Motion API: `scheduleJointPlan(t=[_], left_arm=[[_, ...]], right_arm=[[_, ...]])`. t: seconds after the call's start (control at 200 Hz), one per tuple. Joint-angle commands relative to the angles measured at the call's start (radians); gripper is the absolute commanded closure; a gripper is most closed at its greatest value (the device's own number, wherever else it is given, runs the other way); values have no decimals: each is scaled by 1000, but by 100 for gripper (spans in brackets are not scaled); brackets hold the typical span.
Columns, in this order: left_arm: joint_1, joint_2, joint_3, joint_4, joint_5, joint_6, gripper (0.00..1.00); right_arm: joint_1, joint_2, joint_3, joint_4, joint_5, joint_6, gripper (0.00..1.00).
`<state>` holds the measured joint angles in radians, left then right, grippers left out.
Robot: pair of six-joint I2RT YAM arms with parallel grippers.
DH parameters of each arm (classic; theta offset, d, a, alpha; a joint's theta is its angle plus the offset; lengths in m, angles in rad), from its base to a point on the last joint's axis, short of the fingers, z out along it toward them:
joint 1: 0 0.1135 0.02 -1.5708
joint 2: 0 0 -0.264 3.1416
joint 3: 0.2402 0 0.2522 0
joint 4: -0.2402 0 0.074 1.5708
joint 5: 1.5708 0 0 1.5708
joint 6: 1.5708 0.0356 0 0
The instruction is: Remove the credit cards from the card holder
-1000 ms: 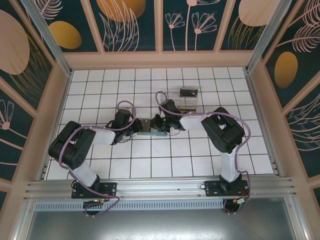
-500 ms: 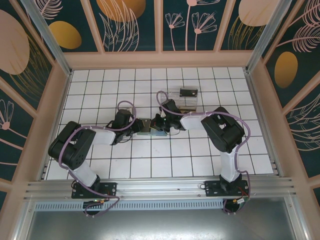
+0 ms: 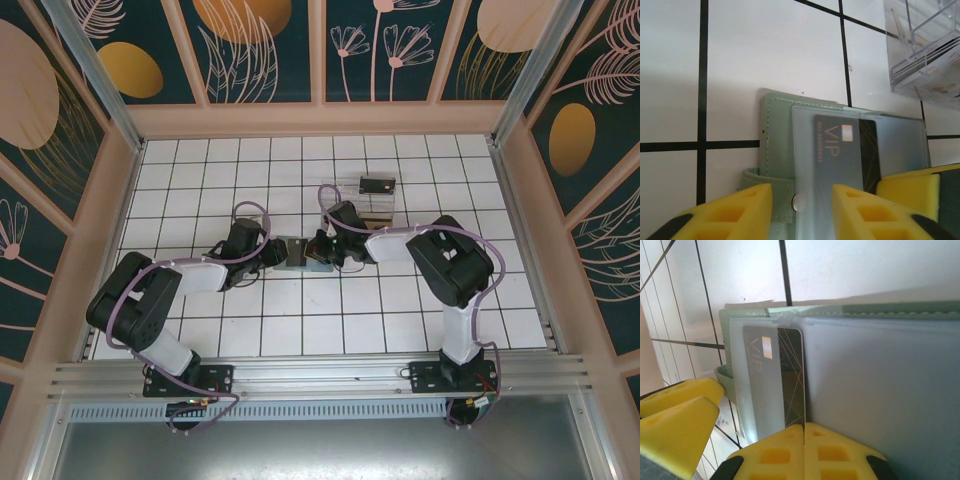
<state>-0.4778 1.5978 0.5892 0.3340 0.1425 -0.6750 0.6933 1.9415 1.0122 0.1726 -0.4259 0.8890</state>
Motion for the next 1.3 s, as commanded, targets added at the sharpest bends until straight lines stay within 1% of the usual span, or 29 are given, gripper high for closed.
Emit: scheduleJointPlan(t=[0.0,0.05,0.3,0.38,0.48,0.641,0.796,0.901,1.011,1.091,1.126,1.176,1.211,1.246,1.291], left_arm=[[1,29,15,-22,-24,21,70],[2,43,17,-21,-29,23,74],[2,59,18,-23,-46,27,78],[2,67,20,-23,-50,29,82],[2,74,22,-25,-52,29,82],[2,57,19,-29,-52,29,82],[2,10,33,-44,-8,22,80],[2,-52,47,-60,0,26,78],[2,-123,45,-39,-3,35,77],[2,-164,22,6,-23,36,74],[2,-182,1,36,-31,28,69],[2,-210,-41,101,-31,10,66],[2,-228,-68,146,-20,2,61],[2,-246,-86,168,-14,-5,54],[2,-279,-98,178,-8,-11,50]], right_arm=[[-12,-44,-27,-53,52,-29,100],[-15,-52,-34,-61,59,-33,100],[-48,-119,-100,-66,72,-51,100],[-59,-140,-118,-65,70,-55,100],[-75,-168,-145,-62,64,-60,100],[-99,-253,-186,-87,70,-96,100],[-112,-350,-199,-133,81,-143,100],[-114,-420,-168,-198,136,-210,100],[-112,-494,-110,-272,213,-334,100],[-103,-538,-54,-331,305,-448,100],[-96,-549,-26,-355,340,-501,100],[-87,-556,17,-396,384,-575,100],[-81,-557,47,-419,414,-625,100],[-72,-555,75,-440,436,-681,100],[-62,-552,107,-458,491,-751,100]])
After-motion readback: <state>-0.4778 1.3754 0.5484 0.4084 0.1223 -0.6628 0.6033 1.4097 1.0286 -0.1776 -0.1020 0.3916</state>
